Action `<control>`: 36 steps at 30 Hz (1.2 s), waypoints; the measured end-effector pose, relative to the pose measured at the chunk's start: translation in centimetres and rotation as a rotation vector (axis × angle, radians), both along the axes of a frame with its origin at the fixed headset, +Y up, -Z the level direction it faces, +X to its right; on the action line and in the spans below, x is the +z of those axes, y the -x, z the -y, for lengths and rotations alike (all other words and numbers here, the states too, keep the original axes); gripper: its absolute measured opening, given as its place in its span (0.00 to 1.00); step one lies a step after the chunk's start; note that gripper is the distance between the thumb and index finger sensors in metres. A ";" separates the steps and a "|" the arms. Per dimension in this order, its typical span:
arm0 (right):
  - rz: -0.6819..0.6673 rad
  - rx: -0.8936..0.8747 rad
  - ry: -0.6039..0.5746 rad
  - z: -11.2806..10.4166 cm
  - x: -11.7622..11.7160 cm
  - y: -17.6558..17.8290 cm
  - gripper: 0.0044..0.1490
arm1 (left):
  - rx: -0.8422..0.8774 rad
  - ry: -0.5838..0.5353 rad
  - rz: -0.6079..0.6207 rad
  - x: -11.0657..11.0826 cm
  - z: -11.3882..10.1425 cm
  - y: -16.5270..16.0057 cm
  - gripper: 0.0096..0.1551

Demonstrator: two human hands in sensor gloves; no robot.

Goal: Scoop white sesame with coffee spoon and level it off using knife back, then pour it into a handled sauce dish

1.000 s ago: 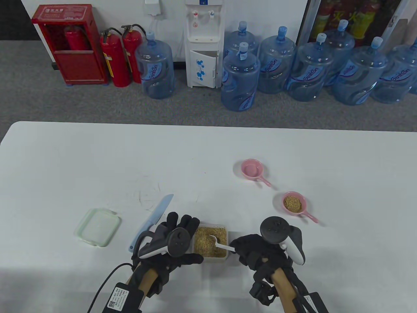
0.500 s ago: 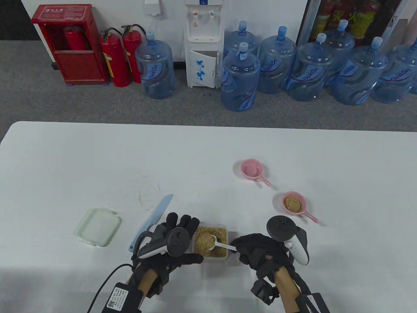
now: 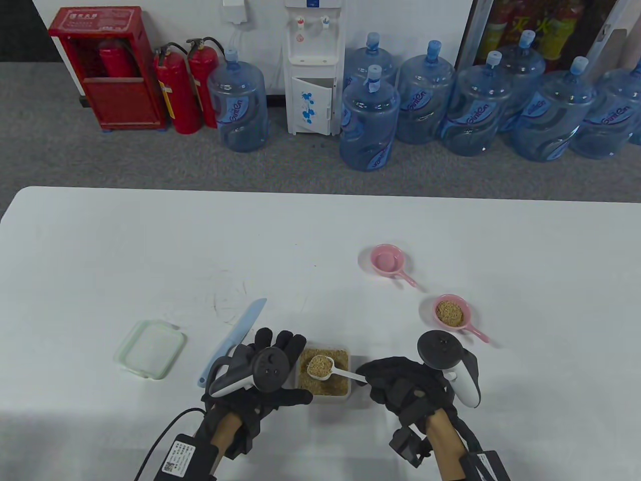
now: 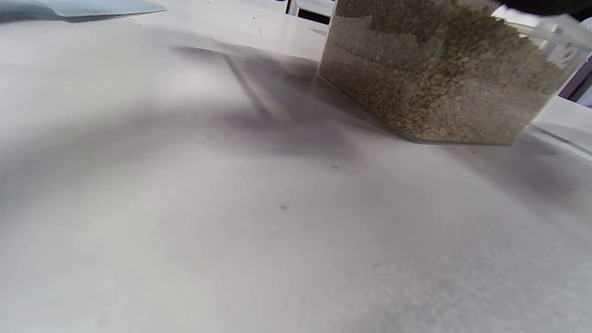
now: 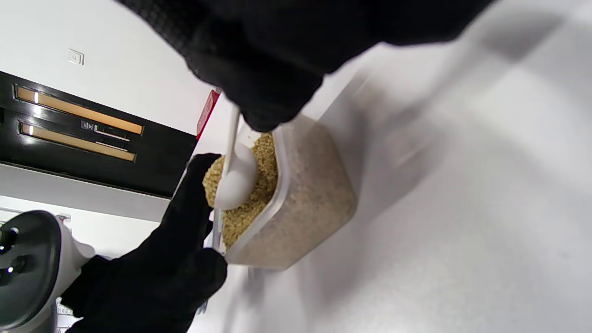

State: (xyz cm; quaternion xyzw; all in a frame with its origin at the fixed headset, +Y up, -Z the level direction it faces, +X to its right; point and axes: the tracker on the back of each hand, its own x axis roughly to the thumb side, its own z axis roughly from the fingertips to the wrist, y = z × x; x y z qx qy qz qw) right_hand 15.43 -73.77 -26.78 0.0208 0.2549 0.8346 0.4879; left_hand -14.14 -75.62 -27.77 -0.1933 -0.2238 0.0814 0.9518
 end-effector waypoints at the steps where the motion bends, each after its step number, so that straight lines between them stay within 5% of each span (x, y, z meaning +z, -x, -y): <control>1: 0.002 -0.003 -0.002 0.0 0.0 0.0 0.26 | -0.001 -0.003 -0.004 0.0 -0.1 0.0 0.64; 9: 0.007 -0.020 -0.009 0.0 0.0 -0.2 0.26 | 0.049 -0.090 -0.082 -0.1 -2.2 2.0 0.61; 13: 0.011 -0.026 -0.013 -0.1 0.0 -0.4 0.26 | 0.037 -0.227 -0.215 -0.5 -3.6 5.0 0.59; 21: 0.003 -0.028 -0.010 -0.1 0.0 -0.5 0.26 | -0.154 -0.267 -0.417 -1.7 -2.5 8.8 0.49; 24: 0.003 -0.031 -0.012 -0.1 0.0 -0.5 0.26 | -0.241 -0.258 -0.455 -2.1 -1.7 8.9 0.40; 36: -0.002 -0.034 -0.011 -0.1 0.0 -0.7 0.26 | -0.490 -0.116 -0.585 -3.0 0.2 8.1 0.33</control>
